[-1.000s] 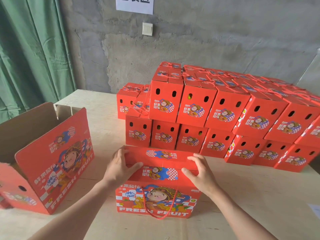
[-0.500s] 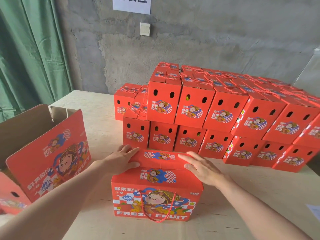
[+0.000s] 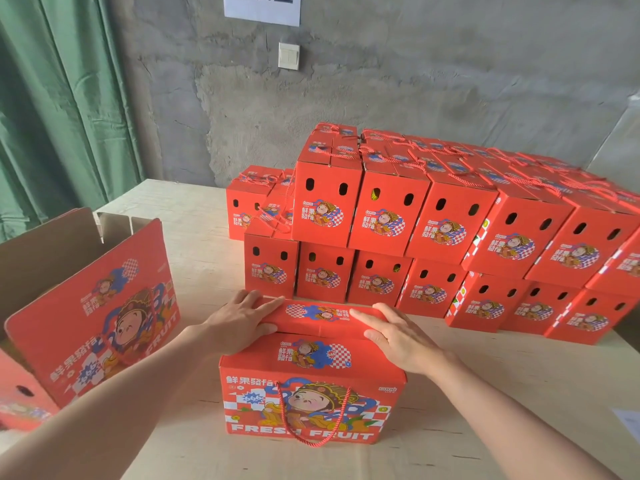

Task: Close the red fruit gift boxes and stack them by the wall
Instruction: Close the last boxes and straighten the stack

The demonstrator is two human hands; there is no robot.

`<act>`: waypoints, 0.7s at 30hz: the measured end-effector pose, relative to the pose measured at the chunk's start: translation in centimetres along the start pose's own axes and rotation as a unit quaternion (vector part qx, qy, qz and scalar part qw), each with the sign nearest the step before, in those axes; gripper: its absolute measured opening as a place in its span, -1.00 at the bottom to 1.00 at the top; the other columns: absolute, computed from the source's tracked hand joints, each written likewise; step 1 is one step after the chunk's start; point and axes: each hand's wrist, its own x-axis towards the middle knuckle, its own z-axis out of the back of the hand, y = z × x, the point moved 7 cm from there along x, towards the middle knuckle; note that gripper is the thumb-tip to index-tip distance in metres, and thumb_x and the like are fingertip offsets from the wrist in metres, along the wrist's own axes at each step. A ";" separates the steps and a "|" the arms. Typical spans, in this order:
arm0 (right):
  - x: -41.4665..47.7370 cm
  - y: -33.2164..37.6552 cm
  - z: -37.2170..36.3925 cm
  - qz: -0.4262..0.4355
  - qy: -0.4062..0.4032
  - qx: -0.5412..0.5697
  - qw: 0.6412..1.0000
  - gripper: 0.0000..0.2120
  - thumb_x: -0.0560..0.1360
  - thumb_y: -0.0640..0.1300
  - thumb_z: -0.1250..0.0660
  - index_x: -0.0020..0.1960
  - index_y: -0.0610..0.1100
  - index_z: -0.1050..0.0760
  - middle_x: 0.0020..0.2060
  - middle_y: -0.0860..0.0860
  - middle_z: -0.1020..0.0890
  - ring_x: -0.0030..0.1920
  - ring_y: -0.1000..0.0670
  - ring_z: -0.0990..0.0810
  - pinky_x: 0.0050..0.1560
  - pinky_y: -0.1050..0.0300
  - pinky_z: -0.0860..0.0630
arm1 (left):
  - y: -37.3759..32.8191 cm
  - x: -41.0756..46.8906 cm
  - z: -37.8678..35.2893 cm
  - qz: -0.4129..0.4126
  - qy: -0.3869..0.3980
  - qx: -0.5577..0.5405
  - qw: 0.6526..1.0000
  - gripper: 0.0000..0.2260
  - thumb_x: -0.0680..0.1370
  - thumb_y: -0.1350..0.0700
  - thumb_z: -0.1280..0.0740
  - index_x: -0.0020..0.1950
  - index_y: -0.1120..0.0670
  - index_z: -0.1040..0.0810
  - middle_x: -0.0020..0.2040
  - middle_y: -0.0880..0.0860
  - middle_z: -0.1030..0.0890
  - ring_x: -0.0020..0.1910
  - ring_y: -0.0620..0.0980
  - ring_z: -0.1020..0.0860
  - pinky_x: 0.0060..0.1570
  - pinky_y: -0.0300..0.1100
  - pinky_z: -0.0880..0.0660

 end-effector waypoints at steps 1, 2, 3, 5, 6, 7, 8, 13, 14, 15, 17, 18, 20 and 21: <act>0.0 0.2 0.0 0.001 0.004 -0.004 1.000 -0.58 0.65 0.12 0.02 0.45 0.41 0.00 0.47 0.04 -0.14 0.49 -0.02 -0.08 0.42 0.00 -0.16 | 0.0 0.0 0.1 -0.002 0.001 0.003 1.000 -0.47 0.60 -0.26 0.01 0.52 -0.26 0.11 0.48 0.01 -0.14 0.45 0.06 -0.07 0.38 0.05 -0.25; 0.0 0.3 0.0 0.002 0.007 -0.009 1.000 -0.58 0.65 0.11 0.03 0.45 0.42 0.01 0.46 0.04 -0.14 0.48 -0.02 -0.08 0.42 -0.01 -0.17 | 0.1 0.0 0.2 -0.004 0.003 0.006 1.000 -0.48 0.59 -0.27 0.01 0.51 -0.30 0.13 0.46 0.02 -0.16 0.43 0.07 -0.11 0.37 0.04 -0.25; 0.0 0.4 0.0 0.002 0.007 -0.014 1.000 -0.58 0.65 0.10 0.03 0.45 0.42 0.02 0.45 0.04 -0.14 0.48 -0.03 -0.09 0.41 -0.02 -0.19 | 0.0 0.1 0.5 -0.004 0.010 0.014 1.000 -0.49 0.58 -0.29 0.02 0.49 -0.34 0.16 0.43 0.03 -0.19 0.40 0.09 -0.16 0.36 0.03 -0.24; -0.1 0.5 0.1 -0.001 0.005 -0.019 1.000 -0.58 0.65 0.09 0.04 0.45 0.42 0.03 0.45 0.04 -0.14 0.47 -0.02 -0.09 0.39 -0.02 -0.22 | -0.3 0.7 0.9 0.003 0.035 0.047 0.998 -0.45 0.54 -0.37 0.06 0.45 -0.38 0.24 0.41 0.09 -0.22 0.36 0.16 -0.21 0.33 0.04 -0.22; -0.1 0.5 0.1 0.000 0.004 -0.019 1.000 -0.57 0.66 0.09 0.05 0.44 0.44 0.04 0.45 0.04 -0.13 0.46 -0.02 -0.08 0.39 -0.02 -0.22 | -0.7 1.0 0.9 0.010 0.047 0.068 0.996 -0.40 0.49 -0.44 0.10 0.46 -0.37 0.26 0.43 0.13 -0.21 0.37 0.20 -0.21 0.34 0.07 -0.20; -0.1 0.6 0.0 0.001 0.004 -0.018 1.000 -0.57 0.66 0.09 0.05 0.43 0.45 0.06 0.45 0.03 -0.13 0.46 -0.02 -0.08 0.39 -0.02 -0.22 | -1.1 1.3 0.9 0.018 0.056 0.084 0.995 -0.33 0.42 -0.49 0.15 0.47 -0.34 0.26 0.46 0.17 -0.18 0.40 0.24 -0.19 0.36 0.10 -0.17; -0.1 0.7 0.0 0.002 0.005 -0.015 1.000 -0.57 0.66 0.09 0.05 0.43 0.46 0.07 0.45 0.03 -0.13 0.46 -0.02 -0.08 0.39 -0.03 -0.22 | -1.5 1.4 0.8 0.027 0.060 0.085 0.994 -0.26 0.37 -0.53 0.17 0.49 -0.30 0.23 0.48 0.18 -0.15 0.42 0.26 -0.17 0.38 0.13 -0.14; 0.1 1.0 0.2 -0.002 0.015 -0.035 0.999 -0.58 0.65 0.08 0.07 0.46 0.38 0.03 0.44 -0.02 -0.12 0.48 -0.08 -0.02 0.45 -0.06 -0.05 | -2.0 1.3 0.4 0.034 0.025 0.029 0.999 -0.11 0.28 -0.54 0.18 0.54 -0.17 0.06 0.44 0.17 -0.18 0.43 0.20 -0.18 0.42 0.11 -0.13; 0.2 1.2 0.2 -0.006 0.022 -0.046 0.999 -0.58 0.64 0.09 0.07 0.47 0.35 0.02 0.44 -0.06 -0.13 0.50 -0.10 0.02 0.46 -0.07 0.01 | -1.9 1.3 0.4 0.033 0.019 0.033 0.999 -0.12 0.29 -0.53 0.17 0.55 -0.17 0.05 0.43 0.17 -0.20 0.42 0.19 -0.19 0.42 0.10 -0.14; 0.3 1.4 0.1 -0.014 0.029 -0.059 0.998 -0.59 0.63 0.13 0.07 0.46 0.33 0.02 0.43 -0.09 -0.14 0.50 -0.14 0.02 0.46 -0.08 0.04 | -1.9 1.3 0.4 0.034 0.016 0.036 0.999 -0.13 0.30 -0.52 0.15 0.55 -0.17 0.04 0.41 0.16 -0.21 0.41 0.18 -0.20 0.42 0.10 -0.16; 0.8 1.9 0.0 -0.045 0.042 -0.077 0.995 -0.56 0.58 0.27 0.07 0.45 0.34 0.05 0.42 -0.15 -0.16 0.47 -0.24 -0.10 0.46 -0.12 0.00 | -2.0 1.4 0.4 0.033 0.013 0.052 0.998 -0.15 0.32 -0.50 0.12 0.55 -0.16 0.04 0.38 0.15 -0.24 0.40 0.17 -0.22 0.43 0.09 -0.16; 1.1 2.2 -0.2 -0.065 0.046 -0.077 0.994 -0.52 0.56 0.33 0.09 0.45 0.36 0.08 0.45 -0.21 -0.13 0.47 -0.29 -0.11 0.47 -0.15 0.00 | -2.2 1.4 0.4 0.031 0.012 0.058 0.998 -0.17 0.35 -0.49 0.10 0.55 -0.15 0.05 0.38 0.15 -0.24 0.39 0.16 -0.22 0.43 0.09 -0.15; 1.4 2.6 -0.5 -0.096 0.047 -0.069 0.992 -0.47 0.53 0.39 0.12 0.46 0.39 0.15 0.51 -0.27 0.01 0.50 -0.31 -0.01 0.47 -0.19 0.03 | -2.4 1.4 0.4 0.030 0.007 0.062 0.998 -0.20 0.39 -0.48 0.05 0.55 -0.14 0.06 0.39 0.15 -0.23 0.40 0.16 -0.22 0.42 0.09 -0.14; 1.4 2.9 -0.7 -0.102 0.044 -0.063 0.992 -0.47 0.53 0.39 0.13 0.46 0.41 0.18 0.52 -0.26 0.05 0.51 -0.30 0.03 0.47 -0.20 0.02 | -2.4 1.3 0.4 0.029 0.008 0.062 0.998 -0.21 0.40 -0.47 0.04 0.55 -0.14 0.06 0.39 0.15 -0.22 0.40 0.17 -0.22 0.42 0.09 -0.15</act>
